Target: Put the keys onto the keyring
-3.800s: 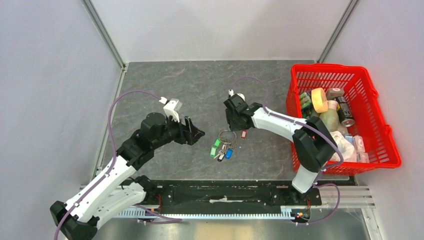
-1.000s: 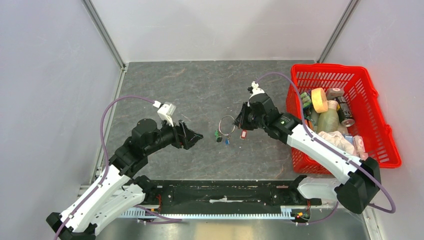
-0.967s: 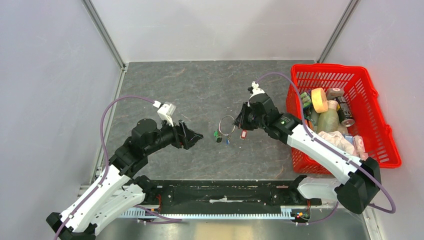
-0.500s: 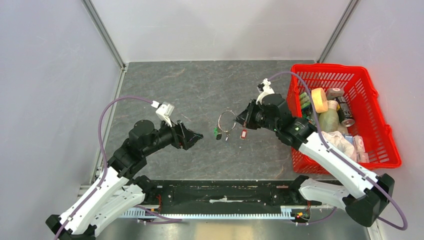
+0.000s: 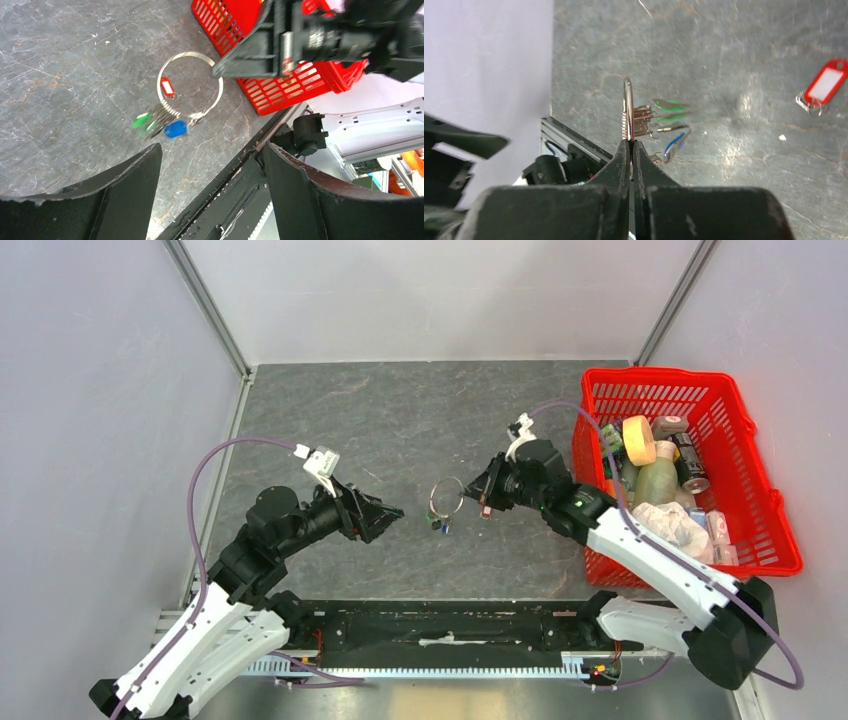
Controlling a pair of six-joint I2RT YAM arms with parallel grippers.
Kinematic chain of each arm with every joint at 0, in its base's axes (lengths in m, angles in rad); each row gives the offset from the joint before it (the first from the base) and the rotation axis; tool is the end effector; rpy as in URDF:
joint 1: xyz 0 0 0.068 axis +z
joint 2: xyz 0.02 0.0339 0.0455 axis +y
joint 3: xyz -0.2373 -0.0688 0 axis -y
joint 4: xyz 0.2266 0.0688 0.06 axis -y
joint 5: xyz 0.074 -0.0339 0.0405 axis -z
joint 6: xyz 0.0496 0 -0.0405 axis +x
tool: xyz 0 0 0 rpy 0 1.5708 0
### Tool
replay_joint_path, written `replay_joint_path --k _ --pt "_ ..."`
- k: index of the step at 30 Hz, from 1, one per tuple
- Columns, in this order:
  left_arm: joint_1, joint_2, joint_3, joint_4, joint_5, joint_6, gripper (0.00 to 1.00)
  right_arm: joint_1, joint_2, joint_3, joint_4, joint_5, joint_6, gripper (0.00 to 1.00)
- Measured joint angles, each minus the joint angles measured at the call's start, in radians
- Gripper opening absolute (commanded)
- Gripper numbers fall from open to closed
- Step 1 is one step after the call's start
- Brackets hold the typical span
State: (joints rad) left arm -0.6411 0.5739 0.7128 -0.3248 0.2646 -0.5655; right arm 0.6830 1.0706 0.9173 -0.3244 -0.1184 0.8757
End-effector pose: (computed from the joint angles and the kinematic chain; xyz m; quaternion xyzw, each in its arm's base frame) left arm 0.1177 -0.1041 0.3106 0.1130 0.7592 -0.4427 0.4635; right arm 0.1893 0.1615 0.2898 0.0514 0.8518 0.4006 0.3336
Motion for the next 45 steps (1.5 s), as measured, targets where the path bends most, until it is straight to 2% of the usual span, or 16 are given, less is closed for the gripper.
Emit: replay_joint_path --k 6,11,21,23,25,27,30,37,45 --pt "0.000 -0.007 0.000 0.000 0.000 0.000 0.81 0.000 0.093 -0.129 0.074 -0.056 0.066 0.00" --pt "0.000 -0.006 0.000 0.001 0.000 0.000 0.81 0.000 0.122 -0.172 0.104 -0.071 0.085 0.00" --pt "0.000 0.014 0.000 0.011 0.000 0.000 0.81 0.003 0.209 -0.204 0.048 0.047 0.048 0.01" --pt "0.000 0.017 -0.002 0.014 0.000 0.000 0.81 0.005 0.232 -0.206 0.030 0.076 0.033 0.17" --pt "0.000 0.019 -0.008 0.017 0.000 0.000 0.81 0.006 0.253 -0.206 0.011 0.103 0.024 0.41" --pt "0.000 0.024 -0.011 0.019 0.000 0.000 0.81 0.007 0.265 -0.212 -0.006 0.129 0.011 0.51" --pt "0.000 0.032 -0.015 0.022 0.000 0.000 0.81 0.008 0.263 -0.218 -0.026 0.158 -0.006 0.61" --pt "0.000 0.052 -0.016 0.032 0.002 0.000 0.81 0.034 0.214 -0.190 -0.097 0.207 -0.049 0.64" --pt "0.000 0.073 -0.016 0.045 0.007 0.000 0.81 0.093 0.211 -0.078 -0.102 0.191 -0.110 0.57"
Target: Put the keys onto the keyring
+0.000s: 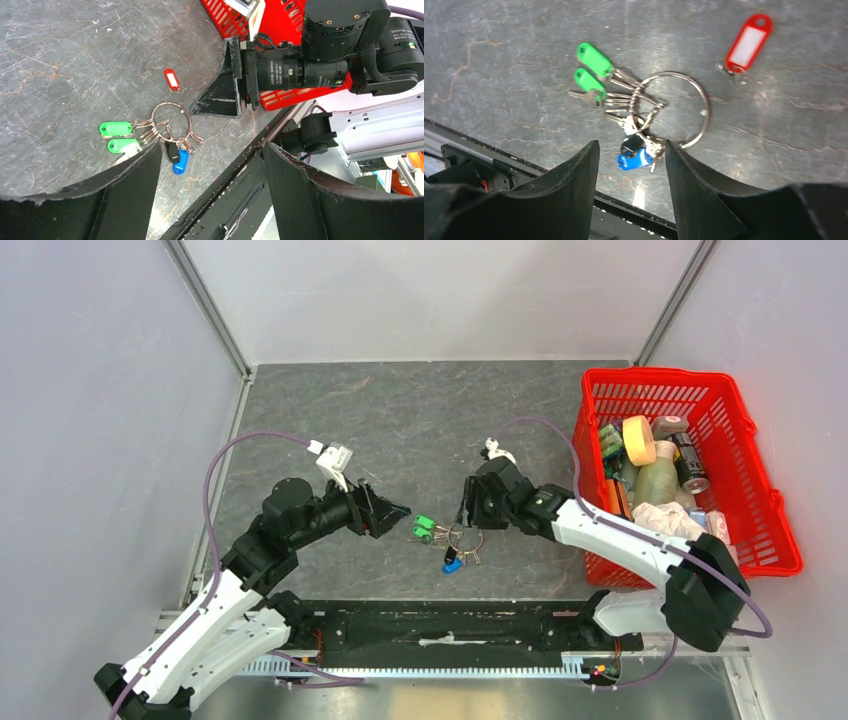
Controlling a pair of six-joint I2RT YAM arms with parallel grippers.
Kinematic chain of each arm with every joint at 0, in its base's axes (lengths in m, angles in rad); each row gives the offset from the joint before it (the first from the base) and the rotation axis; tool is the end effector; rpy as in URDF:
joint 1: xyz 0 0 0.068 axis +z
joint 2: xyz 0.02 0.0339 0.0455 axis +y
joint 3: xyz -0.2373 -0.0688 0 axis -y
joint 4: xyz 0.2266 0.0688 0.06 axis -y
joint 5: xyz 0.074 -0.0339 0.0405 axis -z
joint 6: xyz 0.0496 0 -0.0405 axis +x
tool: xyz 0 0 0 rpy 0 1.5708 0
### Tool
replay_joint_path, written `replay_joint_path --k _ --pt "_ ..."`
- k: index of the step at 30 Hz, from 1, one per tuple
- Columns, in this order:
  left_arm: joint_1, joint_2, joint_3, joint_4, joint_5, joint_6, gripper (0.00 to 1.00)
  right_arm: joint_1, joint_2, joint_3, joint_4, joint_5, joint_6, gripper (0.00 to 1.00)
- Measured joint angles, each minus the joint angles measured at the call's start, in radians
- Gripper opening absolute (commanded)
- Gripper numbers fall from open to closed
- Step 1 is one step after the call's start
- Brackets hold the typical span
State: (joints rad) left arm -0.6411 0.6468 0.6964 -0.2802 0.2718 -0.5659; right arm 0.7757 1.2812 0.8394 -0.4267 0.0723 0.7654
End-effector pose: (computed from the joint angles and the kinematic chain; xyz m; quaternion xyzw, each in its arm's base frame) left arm 0.1303 -0.1139 0.2998 0.1133 0.7728 -0.4366 0.4464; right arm 0.1899 0.1812 0.2040 0.0076 0.9384 0.2151 0.2703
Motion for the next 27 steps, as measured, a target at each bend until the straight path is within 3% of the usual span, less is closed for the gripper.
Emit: replay_joint_path --k 5,11,27 --pt "0.000 0.000 0.000 0.000 0.000 0.000 0.81 0.060 0.087 0.063 0.007 -0.006 -0.048 0.53" --pt "0.000 0.001 0.000 0.000 0.000 0.000 0.81 0.115 0.196 0.081 0.016 -0.021 -0.091 0.41" --pt "0.000 -0.006 0.000 -0.003 -0.001 0.000 0.81 0.165 0.372 0.166 0.056 -0.030 -0.102 0.48"
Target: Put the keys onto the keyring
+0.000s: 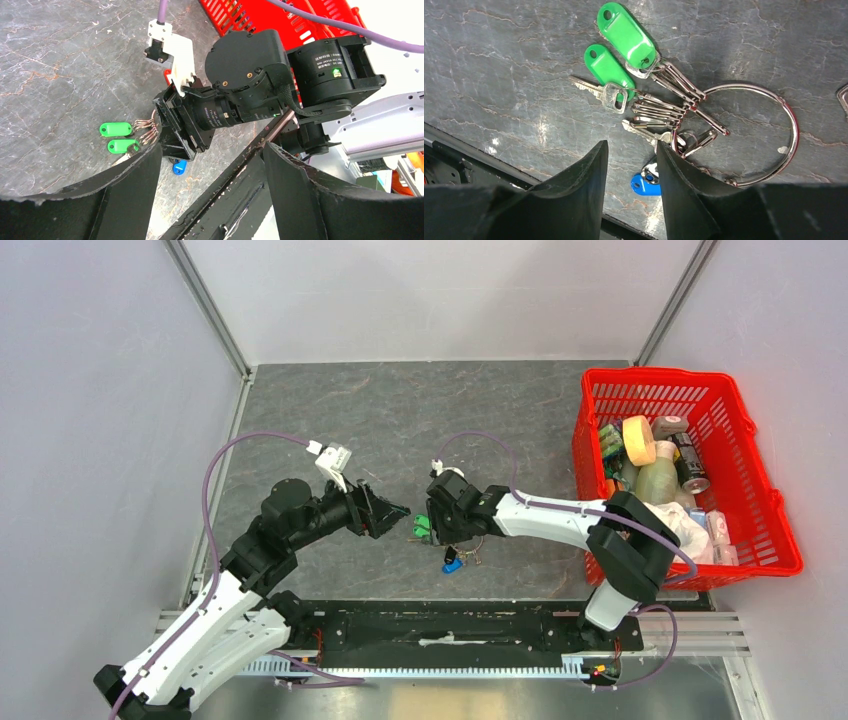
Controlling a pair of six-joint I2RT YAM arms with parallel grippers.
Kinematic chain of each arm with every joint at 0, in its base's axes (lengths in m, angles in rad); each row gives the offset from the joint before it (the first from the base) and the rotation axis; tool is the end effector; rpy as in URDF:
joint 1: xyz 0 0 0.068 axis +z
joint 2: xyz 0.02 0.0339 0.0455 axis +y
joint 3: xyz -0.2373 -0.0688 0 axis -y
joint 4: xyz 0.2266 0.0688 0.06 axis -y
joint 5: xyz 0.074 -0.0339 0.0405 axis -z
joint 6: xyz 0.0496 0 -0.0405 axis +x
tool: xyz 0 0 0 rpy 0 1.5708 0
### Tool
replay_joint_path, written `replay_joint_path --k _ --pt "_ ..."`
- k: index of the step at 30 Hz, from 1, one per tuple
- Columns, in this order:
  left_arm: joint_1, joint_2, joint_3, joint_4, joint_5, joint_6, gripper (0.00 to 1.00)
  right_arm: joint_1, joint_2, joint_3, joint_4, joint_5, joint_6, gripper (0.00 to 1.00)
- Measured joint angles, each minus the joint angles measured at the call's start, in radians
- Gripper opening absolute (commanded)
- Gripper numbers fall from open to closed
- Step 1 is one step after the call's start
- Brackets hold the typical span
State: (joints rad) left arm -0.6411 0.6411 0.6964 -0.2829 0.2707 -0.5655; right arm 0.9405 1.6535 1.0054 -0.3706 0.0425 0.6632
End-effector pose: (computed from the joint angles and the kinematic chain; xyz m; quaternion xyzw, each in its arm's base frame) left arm 0.1294 -0.1131 0.3004 0.1132 0.7719 -0.4368 0.4478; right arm 0.1911 0.2583 0.1558 -0.1272 0.9535 0.1816 0.2042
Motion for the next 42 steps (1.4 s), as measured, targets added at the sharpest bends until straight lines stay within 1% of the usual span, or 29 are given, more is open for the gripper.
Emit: replay_joint_path --k 16,24,36,42 --pt "0.000 -0.009 0.000 -0.008 -0.005 0.001 0.81 0.000 0.079 0.013 0.021 -0.004 0.128 0.47" --pt "0.000 -0.018 -0.006 -0.019 -0.007 0.002 0.81 0.000 0.082 0.015 0.024 0.022 0.175 0.46" --pt "0.000 -0.020 -0.013 -0.022 -0.006 0.002 0.81 0.000 0.083 0.018 -0.028 0.119 0.227 0.47" --pt "0.000 -0.023 -0.016 -0.022 -0.006 0.003 0.81 0.000 0.053 0.009 -0.043 0.105 0.223 0.47"
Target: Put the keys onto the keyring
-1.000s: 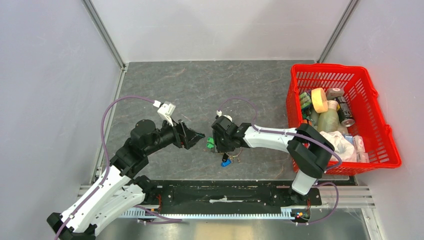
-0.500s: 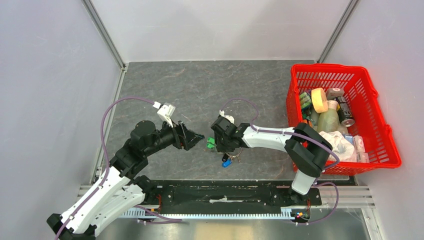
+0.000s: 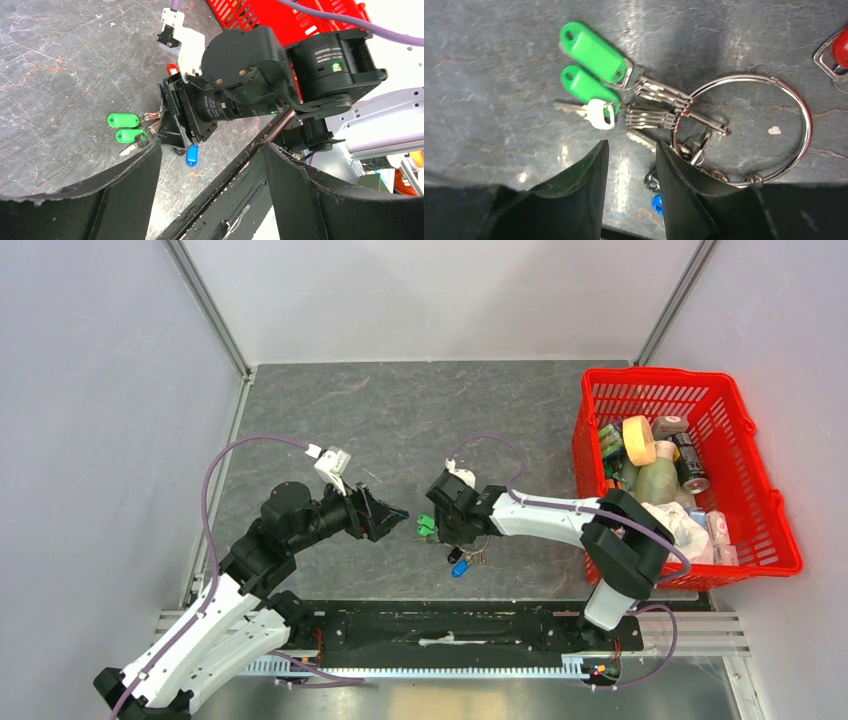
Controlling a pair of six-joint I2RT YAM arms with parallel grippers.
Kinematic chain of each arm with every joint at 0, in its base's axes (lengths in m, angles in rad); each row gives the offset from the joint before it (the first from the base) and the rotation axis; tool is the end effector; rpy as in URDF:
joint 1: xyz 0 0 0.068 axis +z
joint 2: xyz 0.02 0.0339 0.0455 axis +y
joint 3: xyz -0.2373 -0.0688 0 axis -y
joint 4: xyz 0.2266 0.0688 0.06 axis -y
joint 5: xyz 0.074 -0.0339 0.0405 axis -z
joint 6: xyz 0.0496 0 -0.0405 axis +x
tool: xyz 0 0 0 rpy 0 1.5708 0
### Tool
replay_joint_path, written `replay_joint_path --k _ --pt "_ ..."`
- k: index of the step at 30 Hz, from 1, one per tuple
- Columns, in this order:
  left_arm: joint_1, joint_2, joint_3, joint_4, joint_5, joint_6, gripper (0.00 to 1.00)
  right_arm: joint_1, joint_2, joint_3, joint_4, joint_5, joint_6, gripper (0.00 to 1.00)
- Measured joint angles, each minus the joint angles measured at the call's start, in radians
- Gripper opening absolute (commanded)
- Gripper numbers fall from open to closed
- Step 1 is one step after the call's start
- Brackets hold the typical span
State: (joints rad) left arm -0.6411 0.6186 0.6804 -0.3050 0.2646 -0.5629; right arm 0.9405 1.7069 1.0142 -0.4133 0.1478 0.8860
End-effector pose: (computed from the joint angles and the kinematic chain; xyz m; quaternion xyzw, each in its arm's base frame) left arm 0.1264 -0.1105 0.2956 0.1117 0.7770 -0.4315 0.4445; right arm 0.1945 0.2542 0.1401 -0.0094 0.9706 0.1379 0.1972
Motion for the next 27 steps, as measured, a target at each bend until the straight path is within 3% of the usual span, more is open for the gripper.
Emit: replay_joint_path --k 5,11,18,27 --pt "0.000 -0.005 0.000 0.000 0.000 0.005 0.81 0.005 -0.079 0.004 -0.027 -0.023 -0.063 0.48" --pt "0.000 -0.012 0.000 0.000 0.000 0.006 0.81 0.007 -0.121 0.083 -0.101 -0.019 -0.272 0.59" --pt "0.000 -0.023 0.000 0.000 0.000 0.006 0.81 0.007 -0.126 0.081 -0.084 -0.059 -0.552 0.43" --pt "0.000 -0.045 0.000 -0.014 -0.002 0.015 0.81 0.006 -0.115 0.024 0.016 -0.220 -0.846 0.45"
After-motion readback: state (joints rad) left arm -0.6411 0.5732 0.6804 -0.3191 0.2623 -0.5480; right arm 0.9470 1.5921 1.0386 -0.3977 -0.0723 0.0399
